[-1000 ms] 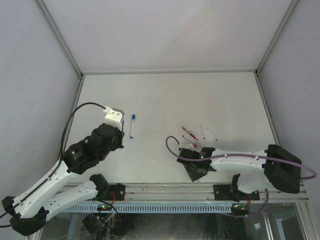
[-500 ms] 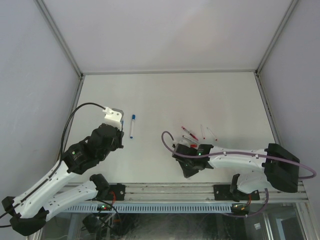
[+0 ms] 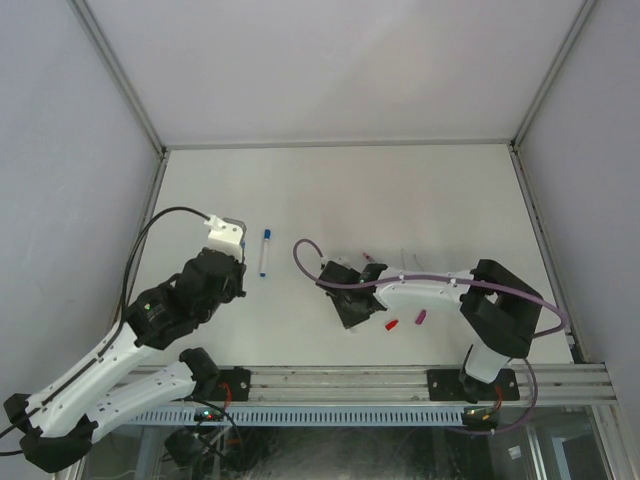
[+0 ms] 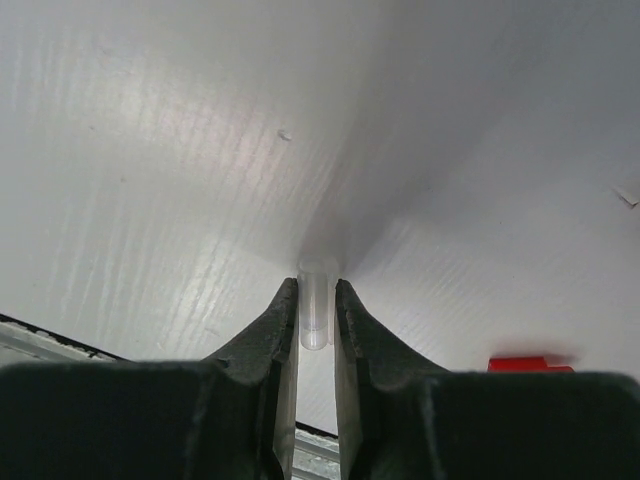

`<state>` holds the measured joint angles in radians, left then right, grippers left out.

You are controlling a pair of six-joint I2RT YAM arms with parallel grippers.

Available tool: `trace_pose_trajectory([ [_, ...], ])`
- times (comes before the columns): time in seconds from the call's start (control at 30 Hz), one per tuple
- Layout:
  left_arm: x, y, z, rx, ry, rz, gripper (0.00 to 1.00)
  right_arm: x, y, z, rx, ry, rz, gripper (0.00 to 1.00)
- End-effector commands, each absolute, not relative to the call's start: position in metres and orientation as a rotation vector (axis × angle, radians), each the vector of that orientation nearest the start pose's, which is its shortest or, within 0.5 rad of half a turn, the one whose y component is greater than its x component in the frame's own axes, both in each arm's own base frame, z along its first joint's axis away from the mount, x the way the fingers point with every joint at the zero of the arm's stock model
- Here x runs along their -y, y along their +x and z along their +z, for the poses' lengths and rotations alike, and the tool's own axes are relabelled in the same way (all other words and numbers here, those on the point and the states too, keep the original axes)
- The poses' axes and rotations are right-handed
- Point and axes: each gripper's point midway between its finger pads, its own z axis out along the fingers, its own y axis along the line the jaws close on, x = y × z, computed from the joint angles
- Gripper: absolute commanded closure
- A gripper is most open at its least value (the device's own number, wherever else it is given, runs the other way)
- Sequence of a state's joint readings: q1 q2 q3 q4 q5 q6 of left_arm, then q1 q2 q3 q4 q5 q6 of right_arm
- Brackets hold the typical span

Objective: Insert the pens into the pen caps
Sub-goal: Place the pen cap at the center of the board, then insert the pen cap onto the pen.

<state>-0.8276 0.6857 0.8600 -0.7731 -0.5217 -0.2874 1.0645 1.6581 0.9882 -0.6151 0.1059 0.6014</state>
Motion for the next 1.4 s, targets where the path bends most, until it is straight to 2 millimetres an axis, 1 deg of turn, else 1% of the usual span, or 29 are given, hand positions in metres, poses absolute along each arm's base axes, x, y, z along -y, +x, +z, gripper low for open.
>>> trace_pose_trajectory([
  [0.0,0.104,0.208,0.22,-2.045,0.227,-0.106,1.0,-0.275,0.15,0.023,-2.771,-0.677,0.164,0.86],
  [0.1,0.105,0.207,0.219,-2.049,0.231,-0.106,1.0,-0.271,0.143,0.018,-2.794,-0.703,0.139,0.81],
  [0.23,0.105,0.208,0.219,-2.049,0.233,-0.105,1.0,-0.271,0.135,0.012,-2.825,-0.734,0.157,0.76],
  [0.43,0.105,0.208,0.218,-2.054,0.235,-0.101,1.0,-0.267,0.129,0.006,-2.858,-0.756,0.165,0.73],
  [0.53,0.105,0.208,0.217,-2.056,0.236,-0.1,1.0,-0.266,0.125,0.005,-2.87,-0.78,0.177,0.73],
  [0.73,0.105,0.209,0.216,-2.066,0.24,-0.1,1.0,-0.262,0.125,0.006,-2.87,-0.802,0.16,0.85],
  [0.9,0.103,0.21,0.219,-2.053,0.222,-0.131,1.0,-0.265,0.131,0.017,-2.822,-0.792,0.209,0.92],
  [0.93,0.103,0.21,0.219,-2.048,0.215,-0.139,1.0,-0.265,0.132,0.02,-2.809,-0.79,0.227,0.94],
  [0.97,0.103,0.21,0.222,-2.038,0.21,-0.156,1.0,-0.266,0.133,0.023,-2.801,-0.79,0.25,0.99],
  [1.07,0.101,0.21,0.227,-2.023,0.175,-0.188,1.0,-0.269,0.137,0.034,-2.763,-0.778,0.321,1.0],
  [1.23,0.11,0.211,0.244,-1.962,0.106,-0.302,1.0,-0.277,0.148,0.059,-2.656,-0.77,0.434,1.0],
  [1.37,0.117,0.216,0.245,-1.939,0.08,-0.333,1.0,-0.283,0.155,0.078,-2.562,-0.768,0.494,1.0],
])
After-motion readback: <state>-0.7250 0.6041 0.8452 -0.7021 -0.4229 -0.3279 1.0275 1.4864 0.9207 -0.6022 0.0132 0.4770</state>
